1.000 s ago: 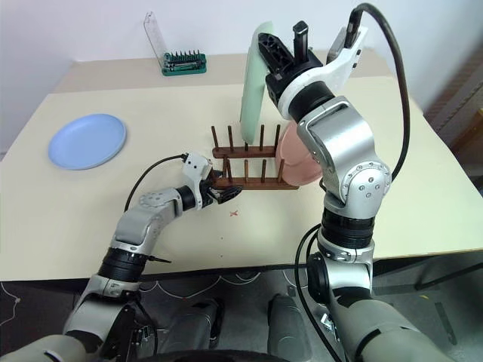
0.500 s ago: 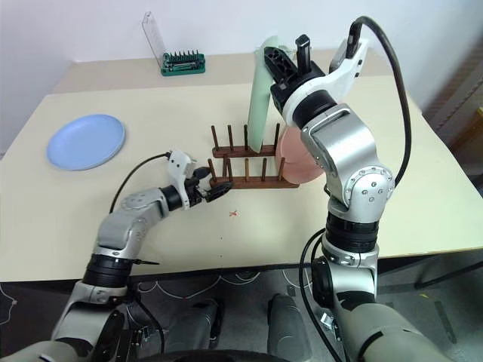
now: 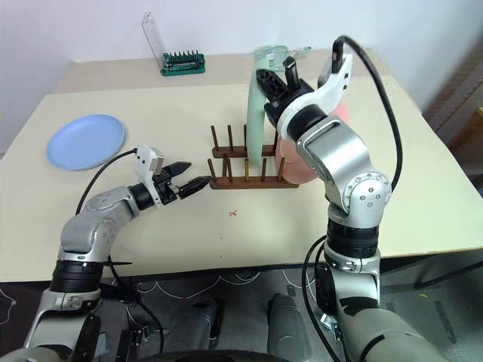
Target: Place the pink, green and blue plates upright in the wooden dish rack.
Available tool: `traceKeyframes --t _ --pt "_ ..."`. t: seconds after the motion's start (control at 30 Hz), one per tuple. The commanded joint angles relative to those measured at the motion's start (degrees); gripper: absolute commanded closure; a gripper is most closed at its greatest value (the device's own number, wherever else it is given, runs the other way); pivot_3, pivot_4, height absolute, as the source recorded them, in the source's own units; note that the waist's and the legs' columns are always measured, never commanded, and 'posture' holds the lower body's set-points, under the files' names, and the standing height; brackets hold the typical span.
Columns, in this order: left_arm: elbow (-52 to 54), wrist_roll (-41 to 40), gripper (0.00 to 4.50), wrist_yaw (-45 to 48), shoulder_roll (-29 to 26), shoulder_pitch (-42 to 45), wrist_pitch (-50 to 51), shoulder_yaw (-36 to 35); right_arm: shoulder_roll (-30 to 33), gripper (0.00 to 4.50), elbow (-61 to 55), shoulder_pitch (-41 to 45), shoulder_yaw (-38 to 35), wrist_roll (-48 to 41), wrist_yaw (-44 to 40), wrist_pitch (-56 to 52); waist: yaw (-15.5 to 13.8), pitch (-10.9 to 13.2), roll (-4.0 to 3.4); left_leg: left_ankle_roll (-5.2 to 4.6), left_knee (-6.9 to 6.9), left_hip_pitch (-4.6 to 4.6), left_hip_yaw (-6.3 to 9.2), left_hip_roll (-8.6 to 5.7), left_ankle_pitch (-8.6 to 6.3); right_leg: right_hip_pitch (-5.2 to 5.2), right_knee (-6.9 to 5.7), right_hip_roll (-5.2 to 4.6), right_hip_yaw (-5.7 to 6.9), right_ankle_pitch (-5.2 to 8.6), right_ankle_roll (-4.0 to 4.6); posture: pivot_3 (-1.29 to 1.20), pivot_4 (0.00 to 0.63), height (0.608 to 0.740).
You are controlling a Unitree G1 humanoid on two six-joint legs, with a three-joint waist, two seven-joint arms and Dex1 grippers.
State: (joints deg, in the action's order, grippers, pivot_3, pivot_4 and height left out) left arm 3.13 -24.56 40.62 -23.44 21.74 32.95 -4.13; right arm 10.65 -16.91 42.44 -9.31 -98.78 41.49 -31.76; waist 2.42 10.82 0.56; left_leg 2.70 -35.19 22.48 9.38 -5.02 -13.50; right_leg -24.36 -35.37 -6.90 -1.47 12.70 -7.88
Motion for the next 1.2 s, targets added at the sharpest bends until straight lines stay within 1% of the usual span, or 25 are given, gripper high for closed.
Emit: traceKeyframes --t 0.03,0.33,0.4,0.43,0.53,0.57,0.7,0.77,0.83,0.9,0.93,1.0,1.07,1.13,1.2 --pt "3.6 -2.0 0.09 0.1 -0.5 -0.4 -0.2 -1.5 0.8 4.5 -2.6 0.9 0.1 -0.5 -0.7 -0.3 0.0 0.0 0.0 0.0 0.0 0.0 0.0 0.0 0.0 0.0 0.0 0.0 0.0 0.0 0.0 0.0 0.15 0.74" --pt "4.2 -2.0 0.09 -0.7 -0.6 -1.3 -0.4 -0.9 1.5 4.5 -2.0 0.5 0.2 -0.6 -0.8 -1.3 0.0 0.0 0.0 0.0 0.0 0.0 0.0 0.0 0.0 0.0 0.0 0.0 0.0 0.0 0.0 0.0 0.15 0.74" --pt "4.3 -2.2 0.0 -0.8 -0.5 -1.3 -0.3 -1.0 1.5 3.84 -1.8 0.5 0.2 0.1 -1.7 -1.3 0.0 0.0 0.0 0.0 0.0 0.0 0.0 0.0 0.0 0.0 0.0 0.0 0.0 0.0 0.0 0.0 0.15 0.74" --pt "4.3 -2.3 0.0 -0.8 -0.5 -1.3 -0.3 -1.0 1.7 3.58 -1.6 0.7 0.2 0.9 -2.6 -1.3 0.0 0.0 0.0 0.0 0.0 0.0 0.0 0.0 0.0 0.0 0.01 0.0 0.0 0.0 0.0 0.0 0.15 0.74" --pt "4.4 -2.4 0.0 -0.8 -0.5 -1.3 -0.3 -1.1 3.0 2.01 -1.0 1.9 -0.2 3.4 -4.9 -1.6 0.0 0.0 0.0 0.0 0.0 0.0 -0.01 0.0 0.0 0.0 0.01 0.0 0.0 0.0 0.0 0.0 0.15 0.74" --pt "4.4 -2.5 0.0 -0.9 -0.5 -1.3 -0.3 -1.2 3.6 1.58 -0.8 2.2 -0.4 4.0 -5.3 -1.9 0.0 0.0 0.0 0.0 0.0 0.0 0.0 0.0 0.0 0.0 0.01 0.0 0.0 0.0 0.0 0.0 0.15 0.74" --pt "4.5 -2.7 0.0 -0.9 -0.6 -1.4 -0.3 -1.2 5.3 1.58 -0.4 2.7 -0.6 5.4 -6.1 -2.7 0.0 0.0 0.0 0.0 0.0 0.0 -0.01 0.0 0.0 0.0 0.01 0.0 0.0 0.0 0.0 0.0 0.15 0.74" --pt "4.4 -2.8 0.0 -1.1 -0.7 -1.3 -0.6 -1.4 9.8 1.58 0.6 3.9 -0.3 10.0 -11.1 -5.2 -0.1 0.0 0.0 0.0 0.0 0.0 -0.01 0.0 0.0 0.0 0.01 0.0 0.0 0.0 0.0 0.0 0.15 0.74" --pt "4.9 -3.1 0.0 -1.2 -1.1 -1.5 -0.8 -2.1 14.6 1.58 1.8 5.5 0.3 15.5 -19.0 -6.6 -0.2 0.0 0.0 0.0 -0.02 0.02 -0.03 -0.01 0.0 0.02 0.05 0.0 0.0 0.0 0.0 0.0 0.15 0.74" --pt "5.6 -3.6 0.0 -1.2 -1.6 -1.8 -0.9 -2.9 17.8 1.58 2.1 6.7 1.2 19.9 -25.1 -7.5 -0.2 0.0 0.01 0.0 -0.01 0.02 -0.05 -0.01 0.0 0.03 0.1 0.0 0.01 0.0 0.0 0.0 0.15 0.74" --pt "6.0 -3.6 0.0 -1.4 -2.1 -2.3 -1.6 -4.2 21.1 1.58 1.1 7.6 2.9 24.3 -30.1 -7.9 -0.2 0.0 0.01 -0.01 0.0 0.02 -0.04 0.0 0.0 0.03 0.1 0.0 0.02 0.0 0.0 0.0 0.15 0.74" --pt "6.2 -4.1 0.0 -2.4 -2.7 -2.7 -2.1 -6.9 25.6 1.58 -0.3 8.8 5.8 31.2 -37.9 -8.2 0.0 0.0 0.0 -0.01 0.01 0.03 -0.07 0.0 0.0 0.02 0.12 0.0 0.01 0.0 0.0 0.0 0.15 0.74" --pt "5.1 -4.8 0.0 -5.5 -2.5 -2.2 -2.6 -11.0 30.5 1.58 -2.6 9.4 10.4 40.0 -46.9 -6.7 0.1 0.0 -0.01 -0.01 0.01 0.02 -0.09 0.01 -0.01 0.02 0.14 0.0 0.01 0.0 -0.01 0.0 0.15 0.74" --pt "4.6 -5.0 0.0 -7.4 -2.4 -1.8 -2.9 -13.1 32.6 1.58 -3.7 9.4 12.8 45.5 -52.4 -5.5 0.1 0.0 0.02 0.0 0.01 0.02 -0.09 0.04 -0.01 0.02 0.15 0.02 0.02 0.01 -0.01 0.0 0.15 0.74" --pt "0.7 -2.3 0.0 -18.9 -1.7 2.1 -2.0 -18.5 34.2 1.58 -5.7 8.4 16.9 52.8 -59.3 -2.2 -0.2 0.0 0.1 0.0 -0.04 0.02 -0.1 0.04 -0.01 0.04 0.16 0.01 0.02 0.01 -0.02 0.0 0.15 0.74"
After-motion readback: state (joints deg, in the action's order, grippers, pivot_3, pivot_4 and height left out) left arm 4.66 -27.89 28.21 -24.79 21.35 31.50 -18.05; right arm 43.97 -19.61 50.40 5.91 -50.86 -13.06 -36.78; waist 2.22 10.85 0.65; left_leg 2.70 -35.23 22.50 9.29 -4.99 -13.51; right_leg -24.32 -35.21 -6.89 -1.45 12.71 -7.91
